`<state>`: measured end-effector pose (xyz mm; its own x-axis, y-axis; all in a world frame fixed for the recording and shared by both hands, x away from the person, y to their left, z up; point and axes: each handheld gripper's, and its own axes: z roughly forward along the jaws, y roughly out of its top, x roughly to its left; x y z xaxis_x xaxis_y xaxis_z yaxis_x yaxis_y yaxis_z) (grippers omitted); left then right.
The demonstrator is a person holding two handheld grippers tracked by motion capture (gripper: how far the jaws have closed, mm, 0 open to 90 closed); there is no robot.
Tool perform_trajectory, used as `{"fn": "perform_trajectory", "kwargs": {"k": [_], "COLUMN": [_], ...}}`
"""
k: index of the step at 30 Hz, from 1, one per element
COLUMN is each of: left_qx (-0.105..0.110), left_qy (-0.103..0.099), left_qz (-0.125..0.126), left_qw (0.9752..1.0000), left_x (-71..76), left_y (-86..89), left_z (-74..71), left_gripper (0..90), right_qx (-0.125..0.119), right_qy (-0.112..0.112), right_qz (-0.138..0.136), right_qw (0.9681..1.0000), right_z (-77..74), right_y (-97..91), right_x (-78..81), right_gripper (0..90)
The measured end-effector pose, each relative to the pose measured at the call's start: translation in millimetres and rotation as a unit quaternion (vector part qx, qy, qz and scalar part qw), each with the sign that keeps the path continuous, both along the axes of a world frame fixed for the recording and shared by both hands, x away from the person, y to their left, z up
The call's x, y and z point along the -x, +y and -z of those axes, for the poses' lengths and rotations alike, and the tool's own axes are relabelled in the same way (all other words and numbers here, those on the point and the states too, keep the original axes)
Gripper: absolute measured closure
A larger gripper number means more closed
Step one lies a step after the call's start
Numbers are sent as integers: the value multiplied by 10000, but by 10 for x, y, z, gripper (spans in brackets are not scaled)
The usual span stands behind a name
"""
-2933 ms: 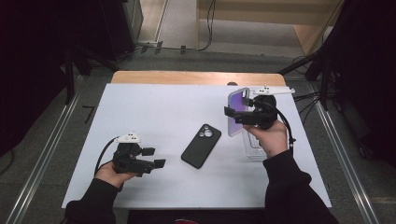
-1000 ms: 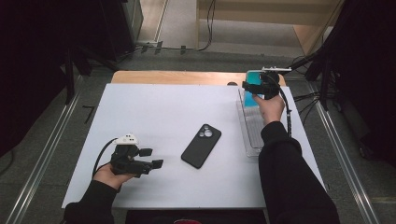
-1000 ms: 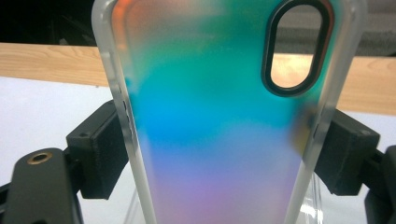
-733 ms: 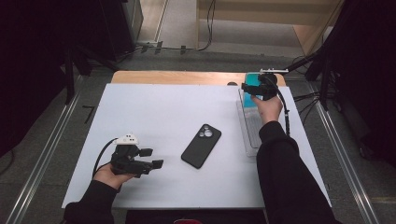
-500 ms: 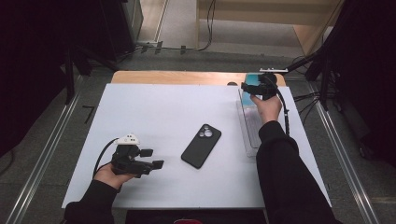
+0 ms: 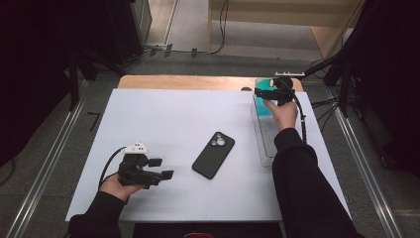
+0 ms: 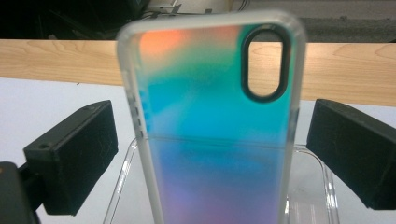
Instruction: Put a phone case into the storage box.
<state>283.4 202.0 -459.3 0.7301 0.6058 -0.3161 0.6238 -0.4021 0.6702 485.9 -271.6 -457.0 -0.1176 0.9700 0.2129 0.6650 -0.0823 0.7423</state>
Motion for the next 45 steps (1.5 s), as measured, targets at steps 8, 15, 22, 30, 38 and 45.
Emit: {"fn": "perform_trajectory", "kwargs": {"k": [8,15,22,30,38,45], "left_qx": [-13,14,17,58,97,178], "left_qy": [18,13,42,86,167,157], "left_qz": [-10,-21,-21,-33,-35,12], "left_qw": [10000,10000,10000,9999,9998,9997], "left_x": [-10,-18,-34,-65,-80,-66], "left_y": [9,-3,1,10,30,28], "left_z": [-1,1,-6,-20,-53,-97], "left_gripper": [279,279,279,279,279,279], "right_qx": [-123,-160,-183,-348,-248,-328], "right_qy": [86,37,-20,-95,46,100], "right_qz": [-119,-317,-724,-1325,-1810,-2221], "right_qw": [9998,9994,9972,9905,9832,9744], "right_z": [-87,-283,-413,-472,-472,-470], "right_y": [-3,41,86,198,326,401], "right_x": [71,237,469,741,998,1226], "right_gripper": [0,0,0,30,80,133]}}
